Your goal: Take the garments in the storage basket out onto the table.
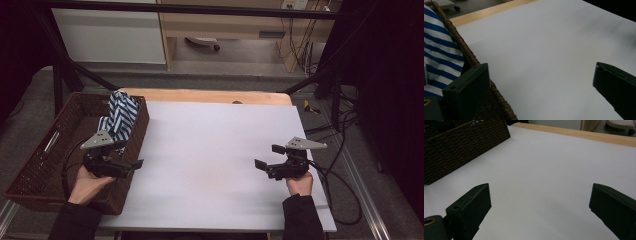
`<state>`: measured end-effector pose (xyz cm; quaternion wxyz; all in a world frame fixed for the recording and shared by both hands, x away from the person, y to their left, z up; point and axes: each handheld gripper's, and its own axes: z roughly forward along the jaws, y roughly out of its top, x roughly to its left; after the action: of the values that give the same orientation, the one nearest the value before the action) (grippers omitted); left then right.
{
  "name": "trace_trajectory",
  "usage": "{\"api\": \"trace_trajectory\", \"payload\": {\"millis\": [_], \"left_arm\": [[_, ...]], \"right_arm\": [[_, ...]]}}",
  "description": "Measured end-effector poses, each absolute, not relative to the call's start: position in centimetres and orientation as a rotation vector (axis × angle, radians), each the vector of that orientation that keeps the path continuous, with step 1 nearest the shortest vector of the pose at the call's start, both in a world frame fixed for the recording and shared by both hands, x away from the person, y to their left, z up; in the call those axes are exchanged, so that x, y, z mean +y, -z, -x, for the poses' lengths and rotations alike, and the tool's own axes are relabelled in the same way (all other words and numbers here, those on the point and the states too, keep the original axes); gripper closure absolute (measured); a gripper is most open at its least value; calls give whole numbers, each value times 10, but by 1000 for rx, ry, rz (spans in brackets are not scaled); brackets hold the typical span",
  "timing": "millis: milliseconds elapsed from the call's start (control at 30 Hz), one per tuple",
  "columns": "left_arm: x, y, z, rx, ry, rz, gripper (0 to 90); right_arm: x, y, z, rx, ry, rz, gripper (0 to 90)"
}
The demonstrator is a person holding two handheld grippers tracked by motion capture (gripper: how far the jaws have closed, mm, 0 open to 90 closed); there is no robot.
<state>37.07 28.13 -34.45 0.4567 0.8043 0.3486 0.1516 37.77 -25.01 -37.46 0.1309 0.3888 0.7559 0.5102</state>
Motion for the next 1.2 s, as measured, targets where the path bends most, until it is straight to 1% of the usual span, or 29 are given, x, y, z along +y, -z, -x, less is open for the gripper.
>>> {"api": "trace_trajectory", "payload": {"millis": [633, 1200], "left_arm": [[287, 340, -371, 883, -391, -2004, 9], [303, 335, -370, 934, -427, -1986, 11]], "right_arm": [[-247, 379, -379, 2213, -1465, -1133, 43], [-247, 379, -379, 2215, -1468, -1134, 43]]}}
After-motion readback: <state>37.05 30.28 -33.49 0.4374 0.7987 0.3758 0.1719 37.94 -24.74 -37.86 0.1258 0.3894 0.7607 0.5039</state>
